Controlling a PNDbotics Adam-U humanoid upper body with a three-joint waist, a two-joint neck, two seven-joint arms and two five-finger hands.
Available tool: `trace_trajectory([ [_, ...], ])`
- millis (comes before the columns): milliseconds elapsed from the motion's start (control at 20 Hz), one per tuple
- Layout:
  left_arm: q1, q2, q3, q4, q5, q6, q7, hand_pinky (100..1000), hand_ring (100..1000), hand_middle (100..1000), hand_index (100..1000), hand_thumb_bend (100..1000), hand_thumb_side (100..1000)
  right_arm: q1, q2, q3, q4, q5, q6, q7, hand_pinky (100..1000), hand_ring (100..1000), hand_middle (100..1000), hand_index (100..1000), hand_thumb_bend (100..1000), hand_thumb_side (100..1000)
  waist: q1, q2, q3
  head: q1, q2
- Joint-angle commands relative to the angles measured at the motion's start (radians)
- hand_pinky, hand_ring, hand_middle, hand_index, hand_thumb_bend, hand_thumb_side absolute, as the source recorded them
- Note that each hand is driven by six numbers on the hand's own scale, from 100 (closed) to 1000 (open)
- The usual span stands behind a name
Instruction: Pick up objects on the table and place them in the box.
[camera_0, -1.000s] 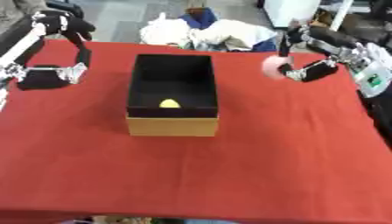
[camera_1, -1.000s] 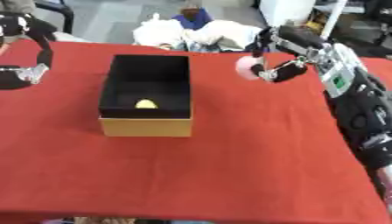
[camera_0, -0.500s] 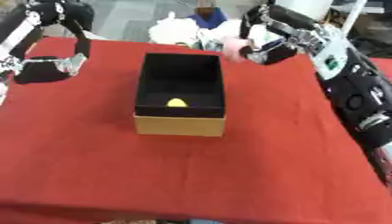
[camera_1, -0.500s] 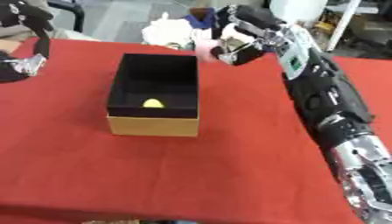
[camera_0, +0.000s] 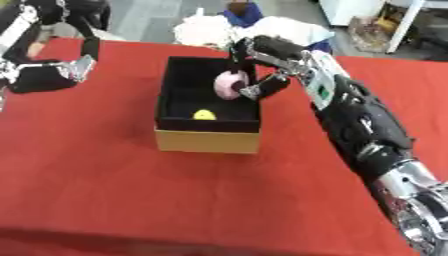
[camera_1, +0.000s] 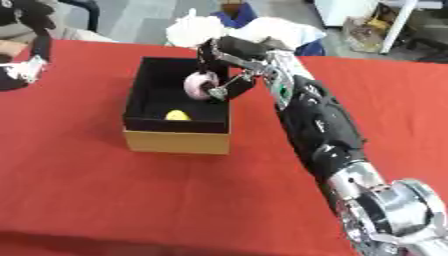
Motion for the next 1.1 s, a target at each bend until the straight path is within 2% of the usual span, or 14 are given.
trace_trajectory([
  [50, -0.017, 0.009, 0.009, -0.017, 0.005, 0.000, -0.003, 629, 543, 584, 786, 100, 180, -0.017, 0.004, 0.005, -0.027, 0.101, -0.003, -0.040, 746, 725, 728, 772, 339, 351, 0.006, -0.013, 0.002, -0.002, -0.008],
  [100, -0.015, 0.008, 0.010, -0.016, 0.005, 0.001, -0.003, 629, 543, 583, 786, 100, 179, -0.016, 0.006, 0.010, -0.036, 0.137, -0.006, -0.050, 755, 743, 756, 855, 409, 462, 0.006, -0.013, 0.002, -0.002, -0.007],
  [150, -0.012, 0.008, 0.011, -0.015, 0.005, 0.002, -0.002, 629, 543, 583, 786, 100, 187, -0.015, 0.006, 0.014, -0.043, 0.171, -0.008, -0.062, 757, 747, 761, 866, 418, 480, 0.006, -0.014, 0.001, -0.001, -0.007],
  [200, -0.009, 0.009, 0.013, -0.014, 0.004, 0.003, -0.001, 630, 543, 583, 787, 100, 193, -0.013, 0.005, 0.017, -0.047, 0.200, -0.010, -0.073, 772, 775, 810, 939, 476, 638, 0.006, -0.014, 0.000, 0.001, -0.007],
  [300, -0.001, 0.012, 0.018, -0.013, 0.003, 0.005, 0.003, 630, 543, 583, 787, 100, 200, -0.011, -0.004, 0.023, -0.048, 0.243, -0.010, -0.090, 777, 786, 829, 962, 516, 702, 0.005, -0.015, -0.003, 0.006, -0.006],
  [450, 0.013, 0.017, 0.028, -0.011, 0.002, 0.010, 0.014, 630, 543, 582, 786, 100, 211, -0.011, -0.028, 0.025, -0.056, 0.267, -0.008, -0.126, 779, 792, 839, 975, 542, 728, 0.004, -0.017, -0.010, 0.012, -0.006],
  [550, 0.024, 0.022, 0.036, -0.011, 0.001, 0.013, 0.022, 630, 543, 581, 786, 100, 220, -0.010, -0.050, 0.026, -0.067, 0.261, -0.005, -0.154, 772, 783, 828, 967, 555, 689, 0.003, -0.017, -0.015, 0.016, -0.006],
  [600, 0.031, 0.024, 0.041, -0.011, 0.001, 0.015, 0.027, 630, 543, 580, 786, 100, 231, -0.008, -0.065, 0.024, -0.075, 0.249, -0.004, -0.173, 768, 773, 814, 955, 535, 603, 0.003, -0.018, -0.018, 0.019, -0.005],
  [650, 0.038, 0.026, 0.046, -0.012, 0.001, 0.017, 0.032, 630, 543, 580, 785, 100, 235, -0.003, -0.084, 0.023, -0.084, 0.227, -0.006, -0.193, 768, 770, 809, 951, 514, 577, 0.002, -0.018, -0.021, 0.023, -0.004],
  [900, 0.048, 0.029, 0.052, -0.016, 0.001, 0.022, 0.040, 630, 543, 580, 785, 100, 235, 0.003, -0.116, 0.035, -0.100, 0.161, -0.008, -0.203, 767, 768, 809, 951, 514, 577, 0.001, -0.019, -0.024, 0.027, -0.004],
  [950, 0.058, 0.031, 0.061, -0.008, 0.003, 0.027, 0.046, 632, 543, 579, 786, 100, 302, 0.011, -0.129, 0.023, -0.113, 0.154, -0.002, -0.207, 764, 742, 765, 914, 371, 360, -0.001, -0.020, -0.034, 0.041, -0.005],
  [1000, 0.076, 0.034, 0.074, -0.006, 0.006, 0.031, 0.056, 632, 543, 579, 786, 100, 326, 0.029, -0.149, 0.004, -0.132, 0.142, -0.005, -0.217, 762, 733, 753, 903, 324, 326, -0.002, -0.022, -0.046, 0.051, -0.004],
  [1100, 0.112, 0.041, 0.096, -0.013, 0.013, 0.037, 0.076, 632, 542, 578, 786, 100, 342, 0.073, -0.195, -0.042, -0.178, 0.114, -0.016, -0.244, 761, 729, 748, 901, 305, 318, -0.005, -0.022, -0.061, 0.068, -0.004],
])
